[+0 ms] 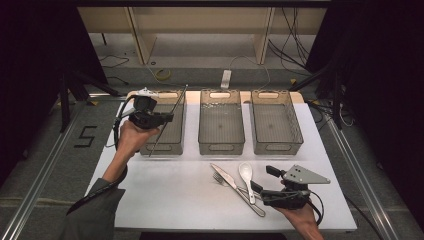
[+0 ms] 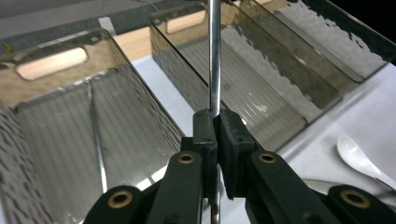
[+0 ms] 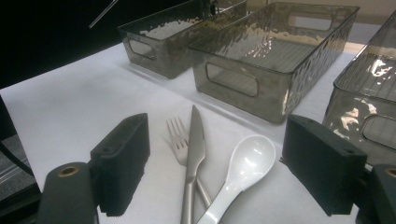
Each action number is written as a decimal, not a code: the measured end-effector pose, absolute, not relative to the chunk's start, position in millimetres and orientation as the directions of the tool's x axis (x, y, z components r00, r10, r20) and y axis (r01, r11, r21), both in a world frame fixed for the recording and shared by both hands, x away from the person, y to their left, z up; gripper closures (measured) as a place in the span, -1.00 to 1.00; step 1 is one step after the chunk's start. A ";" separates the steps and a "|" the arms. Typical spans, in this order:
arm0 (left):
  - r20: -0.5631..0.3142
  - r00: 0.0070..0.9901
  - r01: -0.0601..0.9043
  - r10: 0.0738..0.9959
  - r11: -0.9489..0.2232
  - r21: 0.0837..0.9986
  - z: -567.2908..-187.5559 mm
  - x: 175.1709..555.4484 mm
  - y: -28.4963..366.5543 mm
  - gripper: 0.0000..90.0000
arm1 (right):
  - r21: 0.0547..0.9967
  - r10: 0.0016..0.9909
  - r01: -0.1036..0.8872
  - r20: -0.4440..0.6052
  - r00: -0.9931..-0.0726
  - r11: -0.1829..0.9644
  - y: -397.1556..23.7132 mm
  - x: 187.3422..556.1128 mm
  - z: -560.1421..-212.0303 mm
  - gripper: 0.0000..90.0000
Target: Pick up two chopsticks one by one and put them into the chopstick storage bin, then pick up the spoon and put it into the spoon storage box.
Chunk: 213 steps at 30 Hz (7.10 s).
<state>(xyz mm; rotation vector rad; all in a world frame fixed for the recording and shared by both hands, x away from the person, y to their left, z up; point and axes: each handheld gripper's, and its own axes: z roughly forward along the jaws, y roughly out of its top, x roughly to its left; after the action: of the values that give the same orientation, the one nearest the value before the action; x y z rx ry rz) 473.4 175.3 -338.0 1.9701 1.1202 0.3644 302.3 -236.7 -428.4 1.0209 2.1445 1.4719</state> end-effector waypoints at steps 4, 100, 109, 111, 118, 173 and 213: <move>-0.128 0.547 0.582 0.827 -0.266 0.769 -336.2 483.3 177.8 0.89 | 0.910 0.724 0.364 0.113 -0.681 0.200 -237.1 302.1 -428.3 -0.46; -0.185 0.317 0.660 0.930 -0.077 0.748 -402.6 536.3 227.1 0.59 | 0.909 0.717 0.365 0.118 -0.687 0.201 -235.4 302.0 -428.9 -0.46; -0.229 0.371 0.683 0.900 -0.097 0.724 -398.8 510.4 221.4 0.10 | 0.901 0.719 0.378 0.118 -0.685 0.212 -234.6 303.0 -430.2 -0.47; -0.221 0.391 0.686 0.893 -0.122 0.717 -399.8 504.2 218.8 0.02 | 0.899 0.720 0.381 0.116 -0.684 0.216 -234.1 303.3 -430.6 -0.47; -0.225 0.419 0.665 0.880 -0.128 0.736 -402.4 483.1 216.9 -0.21 | 0.886 0.730 0.402 0.115 -0.674 0.232 -233.8 305.5 -431.8 -0.47; -0.210 0.659 0.462 0.722 -0.168 0.871 -415.8 374.0 186.8 -0.63 | 0.646 0.804 0.645 0.081 -0.589 0.408 -212.2 339.9 -457.9 -0.44; -0.177 0.670 0.428 0.721 -0.180 0.886 -414.2 358.1 183.1 -0.65 | 0.551 0.817 0.707 0.075 -0.572 0.444 -201.0 355.7 -467.6 0.17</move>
<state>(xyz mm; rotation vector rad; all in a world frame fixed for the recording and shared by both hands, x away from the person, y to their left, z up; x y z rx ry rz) 358.1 183.1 -414.2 1.8137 0.9146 0.3422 355.7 -201.0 -467.6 1.3339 2.4923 0.8038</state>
